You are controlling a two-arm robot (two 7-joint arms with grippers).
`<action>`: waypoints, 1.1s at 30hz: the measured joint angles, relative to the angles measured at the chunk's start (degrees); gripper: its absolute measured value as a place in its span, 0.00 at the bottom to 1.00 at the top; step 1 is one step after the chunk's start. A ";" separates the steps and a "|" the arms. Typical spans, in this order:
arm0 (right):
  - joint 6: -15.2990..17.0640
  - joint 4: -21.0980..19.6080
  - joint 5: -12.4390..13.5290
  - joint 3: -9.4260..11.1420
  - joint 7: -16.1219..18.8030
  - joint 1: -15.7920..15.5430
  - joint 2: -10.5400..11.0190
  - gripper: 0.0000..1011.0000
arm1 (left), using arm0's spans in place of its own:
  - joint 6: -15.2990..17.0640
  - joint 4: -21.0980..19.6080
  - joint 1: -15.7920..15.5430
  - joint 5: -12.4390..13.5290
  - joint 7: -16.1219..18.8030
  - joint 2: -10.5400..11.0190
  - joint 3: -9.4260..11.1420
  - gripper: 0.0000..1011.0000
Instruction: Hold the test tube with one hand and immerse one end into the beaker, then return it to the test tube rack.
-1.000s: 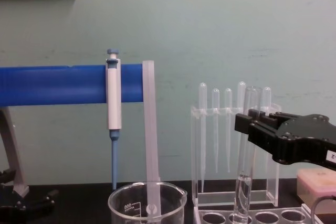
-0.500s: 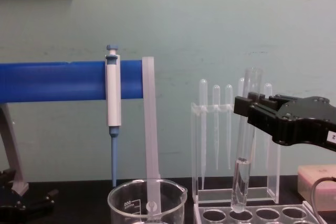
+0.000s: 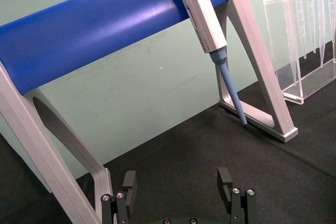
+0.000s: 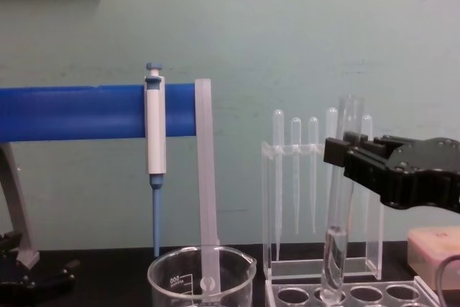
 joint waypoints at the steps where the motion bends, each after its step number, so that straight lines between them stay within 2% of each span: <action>1: 0.05 0.02 -0.21 -0.05 -0.12 -0.12 0.00 0.22 | 0.00 0.00 0.00 0.00 0.00 0.00 0.00 0.99; 14: -0.36 2.72 -1.43 -0.23 -0.90 -0.83 -0.58 0.22 | 0.00 0.00 0.00 0.00 0.00 0.00 0.00 0.99; 25: -3.56 8.27 -3.08 -1.43 -0.15 -0.03 -2.49 0.22 | 0.00 0.00 0.00 0.00 0.00 0.00 0.00 0.99; 33: -4.17 9.54 -4.16 -1.76 0.32 0.22 -2.80 0.24 | 0.00 0.00 0.00 0.00 0.00 0.00 0.00 0.99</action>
